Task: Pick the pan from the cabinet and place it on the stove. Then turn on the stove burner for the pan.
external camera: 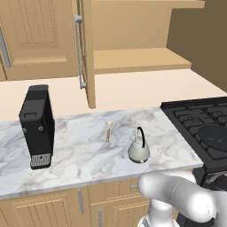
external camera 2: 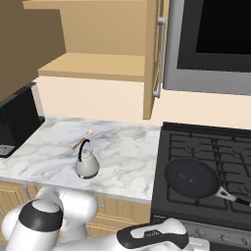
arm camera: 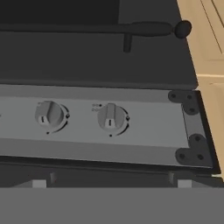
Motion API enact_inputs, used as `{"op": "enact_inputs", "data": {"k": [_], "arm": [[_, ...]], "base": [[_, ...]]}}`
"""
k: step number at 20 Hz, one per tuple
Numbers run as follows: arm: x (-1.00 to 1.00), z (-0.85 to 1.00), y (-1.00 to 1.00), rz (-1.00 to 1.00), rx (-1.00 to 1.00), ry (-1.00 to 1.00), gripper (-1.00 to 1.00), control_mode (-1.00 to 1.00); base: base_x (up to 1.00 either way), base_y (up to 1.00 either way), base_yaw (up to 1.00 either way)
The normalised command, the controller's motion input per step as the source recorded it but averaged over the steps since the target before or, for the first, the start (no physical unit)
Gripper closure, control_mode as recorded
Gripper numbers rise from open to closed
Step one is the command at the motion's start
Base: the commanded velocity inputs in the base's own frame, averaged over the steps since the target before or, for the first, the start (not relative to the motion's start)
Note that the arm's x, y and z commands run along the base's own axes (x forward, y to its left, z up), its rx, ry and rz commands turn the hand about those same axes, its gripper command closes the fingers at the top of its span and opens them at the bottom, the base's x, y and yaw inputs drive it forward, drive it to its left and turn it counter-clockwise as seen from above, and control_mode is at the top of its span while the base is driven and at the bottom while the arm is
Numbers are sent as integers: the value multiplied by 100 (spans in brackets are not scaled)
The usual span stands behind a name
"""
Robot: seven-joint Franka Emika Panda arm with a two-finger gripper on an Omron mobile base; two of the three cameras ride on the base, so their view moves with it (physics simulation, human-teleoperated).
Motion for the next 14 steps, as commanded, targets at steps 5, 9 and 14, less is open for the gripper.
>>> {"op": "enact_inputs", "data": {"k": [5,9,14], "arm": [[20,-11,0,0,0,0,-100,-100],[20,-13,0,0,0,0,-100,-100],[17,-18,0,0,0,0,-100,-100]], "base": [[0,0,0],[0,0,0],[0,0,0]]}}
